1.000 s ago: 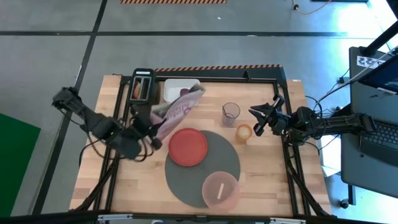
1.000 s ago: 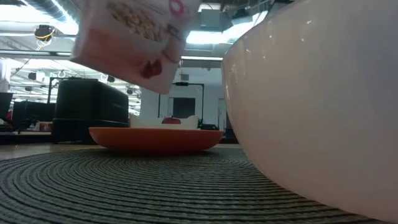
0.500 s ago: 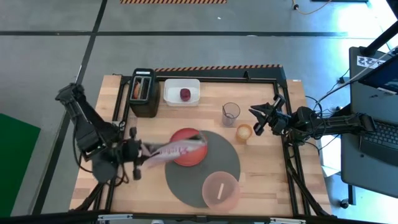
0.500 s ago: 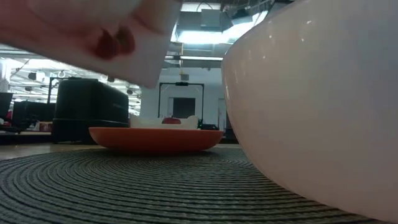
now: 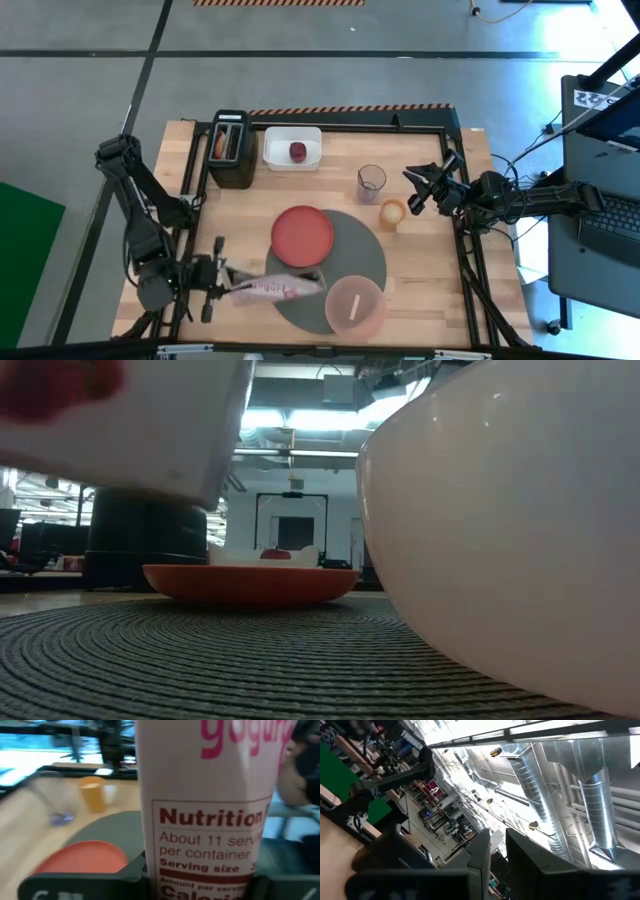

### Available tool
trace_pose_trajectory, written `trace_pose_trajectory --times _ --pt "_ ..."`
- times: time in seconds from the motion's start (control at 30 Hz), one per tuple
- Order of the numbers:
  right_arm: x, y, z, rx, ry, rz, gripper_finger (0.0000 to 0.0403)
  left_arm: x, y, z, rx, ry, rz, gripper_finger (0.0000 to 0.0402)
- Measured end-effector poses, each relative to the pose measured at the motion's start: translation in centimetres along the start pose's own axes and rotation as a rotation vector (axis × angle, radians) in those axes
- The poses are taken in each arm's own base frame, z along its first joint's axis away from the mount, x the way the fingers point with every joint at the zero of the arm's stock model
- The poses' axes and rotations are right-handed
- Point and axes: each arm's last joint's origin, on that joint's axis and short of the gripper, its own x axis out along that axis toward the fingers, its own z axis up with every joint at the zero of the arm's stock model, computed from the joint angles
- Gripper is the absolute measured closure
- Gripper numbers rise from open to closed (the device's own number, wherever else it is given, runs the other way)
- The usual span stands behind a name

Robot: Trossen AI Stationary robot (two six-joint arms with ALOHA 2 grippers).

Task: Arrange a breakfast setting
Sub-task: Pour the cereal into the pink bowl

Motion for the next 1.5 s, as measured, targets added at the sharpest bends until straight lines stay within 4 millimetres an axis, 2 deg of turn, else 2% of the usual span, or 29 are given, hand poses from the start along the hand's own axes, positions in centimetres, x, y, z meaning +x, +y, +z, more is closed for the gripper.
trace_pose_trajectory --times 0.1,0.2,0.37,0.57,0.87,1.27,1.5 --pt "0.0 0.0 0.0 0.001 -0.002 -0.002 0.0338 0.5 -0.2 -1.2 0.03 -0.045 -0.097 0.0343" --pt "0.0 0.0 0.0 0.002 -0.003 -0.003 0.0338 0.7 0.1 -2.3 0.037 -0.088 -0.117 0.035" --pt "0.0 0.0 0.0 0.003 -0.003 -0.003 0.0338 2.2 1.7 -4.8 0.021 -0.062 -0.112 0.0352" --pt "0.0 0.0 0.0 0.003 -0.003 -0.002 0.0338 3.6 3.6 -6.2 -0.022 -0.084 -0.2 0.0353" --pt "0.0 0.1 -0.1 0.002 0.01 0.01 0.0338 5.1 5.3 -6.7 -0.032 -0.05 -0.253 0.0353" --pt "0.0 0.1 -0.1 0.002 0.012 0.006 0.0338 5.2 5.3 -6.9 -0.017 -0.017 -0.307 0.0329" --pt "0.0 0.1 -0.1 0.002 0.012 0.006 0.0338 5.2 5.5 -7.3 0.01 0.018 -0.273 0.0296"
